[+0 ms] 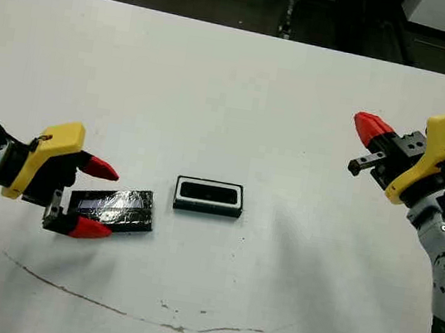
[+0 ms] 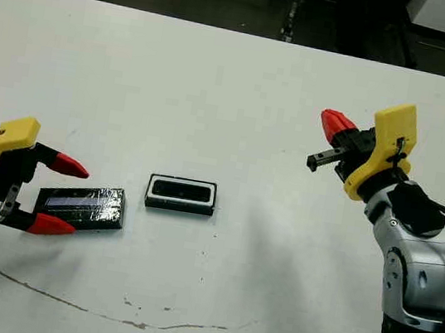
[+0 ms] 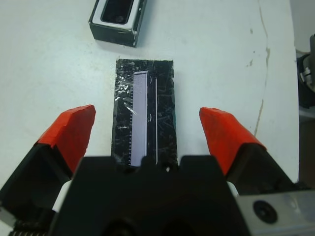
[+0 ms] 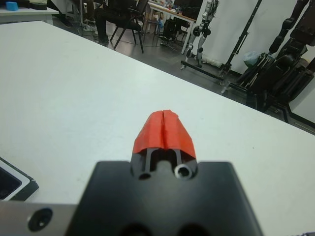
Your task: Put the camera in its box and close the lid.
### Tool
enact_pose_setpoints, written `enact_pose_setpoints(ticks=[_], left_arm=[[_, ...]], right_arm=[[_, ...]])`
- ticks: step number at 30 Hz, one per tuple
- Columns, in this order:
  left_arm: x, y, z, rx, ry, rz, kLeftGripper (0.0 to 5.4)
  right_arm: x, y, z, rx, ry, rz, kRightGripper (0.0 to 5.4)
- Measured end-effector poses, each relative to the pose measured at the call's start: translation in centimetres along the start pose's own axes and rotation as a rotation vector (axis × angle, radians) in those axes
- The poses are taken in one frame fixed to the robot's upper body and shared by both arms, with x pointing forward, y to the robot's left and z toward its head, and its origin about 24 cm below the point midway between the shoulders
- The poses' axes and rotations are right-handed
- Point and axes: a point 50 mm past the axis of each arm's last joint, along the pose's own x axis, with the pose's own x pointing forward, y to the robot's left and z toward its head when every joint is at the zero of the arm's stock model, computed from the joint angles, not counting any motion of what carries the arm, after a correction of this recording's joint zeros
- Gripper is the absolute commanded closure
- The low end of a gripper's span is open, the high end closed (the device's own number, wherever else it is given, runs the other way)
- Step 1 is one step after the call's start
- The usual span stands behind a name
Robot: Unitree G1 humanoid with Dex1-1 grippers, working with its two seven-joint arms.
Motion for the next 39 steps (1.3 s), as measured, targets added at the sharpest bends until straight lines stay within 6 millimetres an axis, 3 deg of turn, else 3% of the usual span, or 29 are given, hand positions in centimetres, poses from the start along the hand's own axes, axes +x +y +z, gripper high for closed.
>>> enact_pose_setpoints(ticks=[23,39], left_arm=[[0.5,0.2,-1.7,-0.087,0.043,-0.022,0.01],[0.9,0.0,-2.2,-0.059,0.072,0.076,2.11]], right_arm=[[-0.1,0.1,0.1,0.008,0.014,-0.005,5.40],[-0.1,0.1,0.2,0.009,0.016,-0.010,5.40]])
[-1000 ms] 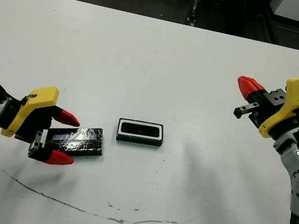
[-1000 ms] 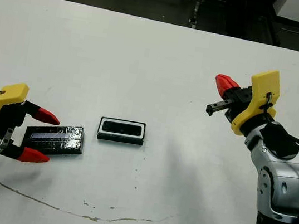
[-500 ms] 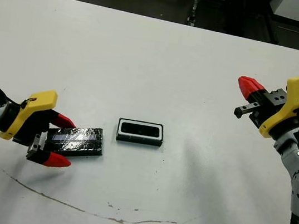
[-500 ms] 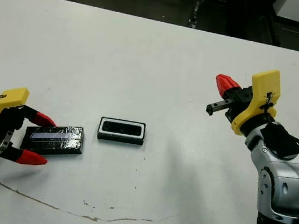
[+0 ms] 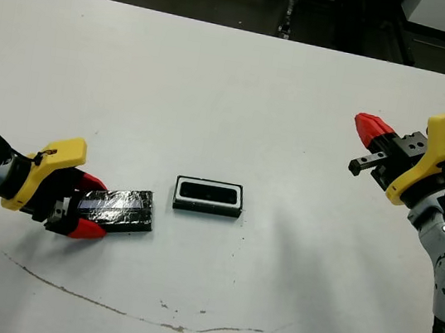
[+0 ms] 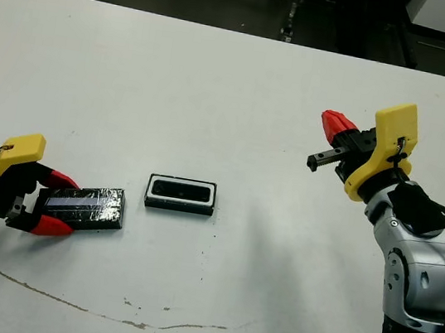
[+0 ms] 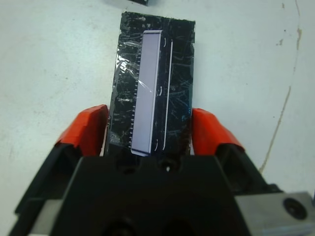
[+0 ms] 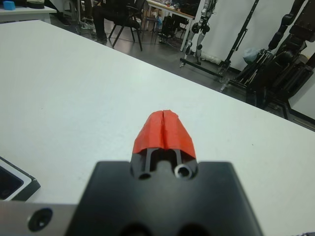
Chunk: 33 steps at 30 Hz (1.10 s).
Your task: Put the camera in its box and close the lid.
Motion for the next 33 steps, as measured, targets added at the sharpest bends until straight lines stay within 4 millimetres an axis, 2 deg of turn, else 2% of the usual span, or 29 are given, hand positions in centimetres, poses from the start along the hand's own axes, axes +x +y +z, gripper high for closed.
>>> enact_pose_setpoints(ticks=[14,19,26,33], left_arm=[[0.1,-0.1,0.0,0.015,-0.005,0.009,2.22],[-0.2,0.5,0.0,-0.064,-0.071,0.066,2.22],[-2.1,2.4,2.3,-0.040,-0.242,0.248,2.22],[-1.0,2.5,3.3,-0.030,-0.300,0.228,2.22]], right_arm=[[-0.1,0.1,0.2,-0.004,-0.004,0.002,5.40],[0.0,0.2,0.2,0.005,-0.003,0.005,5.40],[0.0,0.4,0.2,0.016,-0.008,0.013,5.40],[-0.1,0.5,-0.1,0.023,-0.001,0.016,5.40]])
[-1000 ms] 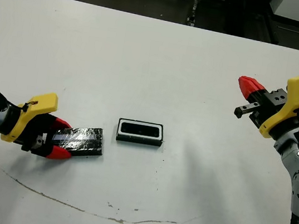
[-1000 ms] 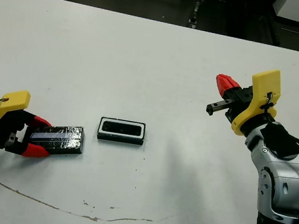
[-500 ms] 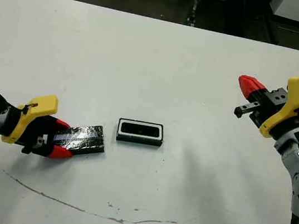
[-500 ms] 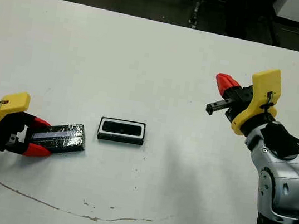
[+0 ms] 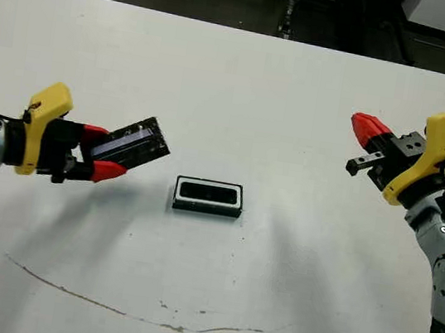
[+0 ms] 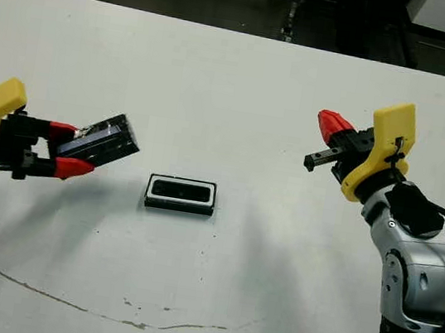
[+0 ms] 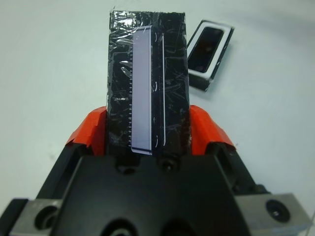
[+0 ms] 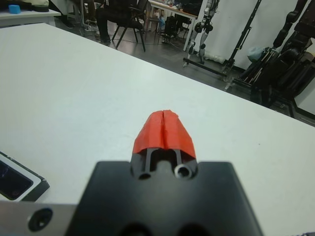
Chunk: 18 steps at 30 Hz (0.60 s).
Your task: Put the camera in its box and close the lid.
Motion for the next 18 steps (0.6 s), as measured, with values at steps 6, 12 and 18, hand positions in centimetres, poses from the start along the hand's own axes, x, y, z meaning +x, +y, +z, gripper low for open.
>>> enact_pose_setpoints(ticks=[6,12,18], left_arm=[[1.4,0.1,-0.3,0.002,0.009,-0.054,2.22],[3.3,0.3,0.2,-0.009,-0.002,-0.137,2.22],[4.7,0.3,0.0,-0.067,-0.001,-0.216,2.22]], right_arm=[[0.0,0.0,-0.1,-0.001,0.004,0.000,5.40],[0.0,0.1,-0.2,-0.001,0.008,0.002,5.40],[0.0,0.0,-0.2,0.000,0.008,-0.001,5.40]])
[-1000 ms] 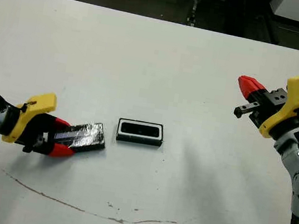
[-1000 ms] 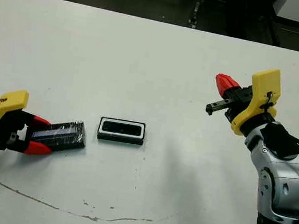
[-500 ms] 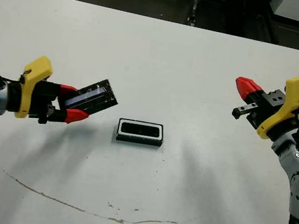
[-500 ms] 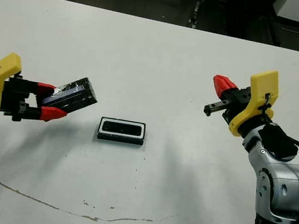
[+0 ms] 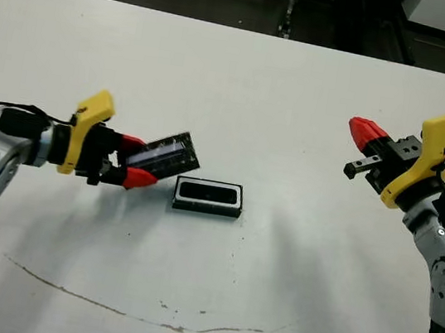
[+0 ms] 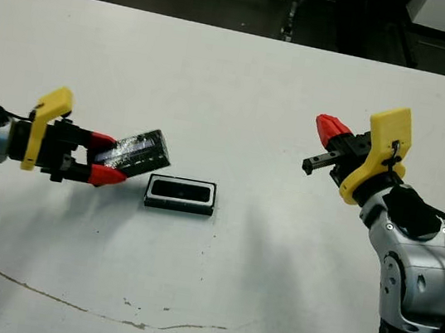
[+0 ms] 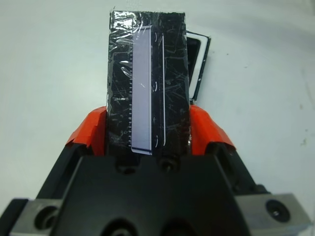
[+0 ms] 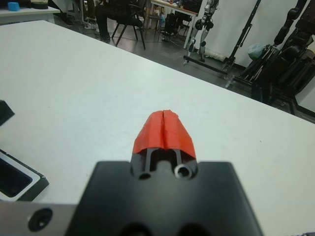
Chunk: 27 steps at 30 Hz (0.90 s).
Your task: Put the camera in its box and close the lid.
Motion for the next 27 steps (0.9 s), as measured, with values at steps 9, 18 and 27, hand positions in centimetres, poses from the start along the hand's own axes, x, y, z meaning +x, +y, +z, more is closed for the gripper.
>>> enact_pose_setpoints(ticks=[9,18,27], left_arm=[[1.5,0.3,-1.1,-0.075,0.049,-0.140,2.22],[1.8,1.3,-0.8,-0.046,0.117,-0.257,2.22],[2.8,1.3,-0.3,0.034,0.143,-0.280,2.22]], right_arm=[[0.0,-0.1,0.0,0.002,0.000,-0.002,5.40],[0.0,-0.1,-0.1,0.002,0.002,-0.004,5.40],[0.0,-0.1,-0.1,0.011,0.005,-0.001,5.40]])
